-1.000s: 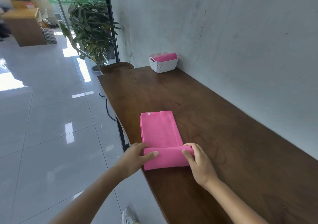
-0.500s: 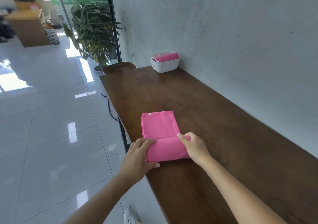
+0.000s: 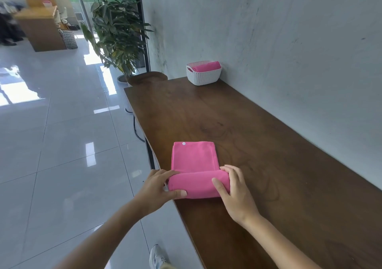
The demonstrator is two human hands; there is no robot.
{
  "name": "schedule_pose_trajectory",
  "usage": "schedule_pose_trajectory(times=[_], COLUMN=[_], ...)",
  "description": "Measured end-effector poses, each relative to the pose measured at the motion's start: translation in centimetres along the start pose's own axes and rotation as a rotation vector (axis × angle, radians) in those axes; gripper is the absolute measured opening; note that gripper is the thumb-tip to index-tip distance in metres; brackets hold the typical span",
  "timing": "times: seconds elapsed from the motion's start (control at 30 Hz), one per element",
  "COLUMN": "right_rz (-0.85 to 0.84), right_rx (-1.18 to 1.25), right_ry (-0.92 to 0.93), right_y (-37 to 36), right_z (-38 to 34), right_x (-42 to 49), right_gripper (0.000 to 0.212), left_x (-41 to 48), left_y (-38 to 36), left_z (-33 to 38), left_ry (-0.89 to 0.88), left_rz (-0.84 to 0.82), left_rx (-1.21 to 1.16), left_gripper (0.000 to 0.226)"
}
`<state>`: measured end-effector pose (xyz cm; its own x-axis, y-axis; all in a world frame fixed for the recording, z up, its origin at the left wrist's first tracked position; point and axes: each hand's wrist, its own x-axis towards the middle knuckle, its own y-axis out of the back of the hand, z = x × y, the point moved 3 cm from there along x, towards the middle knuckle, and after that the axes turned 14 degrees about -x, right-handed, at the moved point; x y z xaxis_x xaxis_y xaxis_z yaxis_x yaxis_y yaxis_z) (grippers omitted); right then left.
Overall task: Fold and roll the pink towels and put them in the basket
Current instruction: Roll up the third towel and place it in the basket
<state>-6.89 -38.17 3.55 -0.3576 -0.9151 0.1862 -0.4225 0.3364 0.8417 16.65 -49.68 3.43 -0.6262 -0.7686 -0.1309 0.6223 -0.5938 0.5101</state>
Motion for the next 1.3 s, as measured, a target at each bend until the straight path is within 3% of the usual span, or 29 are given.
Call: schedule_pose_trajectory(times=[0.23, 0.4, 0.43, 0.5, 0.6, 0.7, 0.87, 0.97, 1.1, 1.3], right_rz=[-0.038, -0.08, -0.092, -0.114, -0.154, -0.238, -0.42, -0.454, -0.314, -0.103], right_rx=[0.048, 0.081, 0.056, -0.022, -0.123, -0.134, -0.083, -0.069, -0.221, -0.111], right_ry=[0.002, -0.135, -0.147, -0.155, -0.176, -0.215, -0.328, -0.376, -0.388, -0.185], right_y=[0.3, -0.3, -0.2, -0.1, 0.2, 0.3, 0.0, -0.2, 0.2, 0.2], right_z=[0.2, -0.1, -0.2, -0.5, -1.0, -1.0, -0.6, -0.6, -1.1, -1.1], right_x=[-2.2, -1.7, -1.4, -0.7, 0.5, 1.8, 4.1, 4.9, 5.2, 4.3], right_gripper=[0.068, 0.063, 0.062, 0.061, 0.062, 0.067, 0.081, 0.077, 0.069, 0.046], left_x=[-0.7, -1.0, -1.0, -1.2, -1.4, -1.2, -0.7, -0.5, 0.3, 1.3], left_y=[-0.1, -0.6, -0.6, -0.8, -0.9, -0.5, -0.3, -0.2, -0.3, 0.4], left_z=[0.2, 1.6, 1.7, 1.7, 1.8, 2.3, 2.0, 1.2, 1.0, 1.1], left_ry=[0.062, 0.112, 0.102, 0.064, -0.004, -0.181, -0.357, -0.396, -0.429, -0.452], left_rz=[-0.023, -0.015, 0.018, 0.134, 0.327, 0.411, 0.315, 0.247, 0.21, 0.18], left_rx=[-0.187, -0.493, -0.498, -0.413, -0.276, -0.054, 0.219, 0.349, 0.485, 0.382], left_gripper=[0.093, 0.052, 0.053, 0.061, 0.043, 0.036, 0.05, 0.066, 0.077, 0.058])
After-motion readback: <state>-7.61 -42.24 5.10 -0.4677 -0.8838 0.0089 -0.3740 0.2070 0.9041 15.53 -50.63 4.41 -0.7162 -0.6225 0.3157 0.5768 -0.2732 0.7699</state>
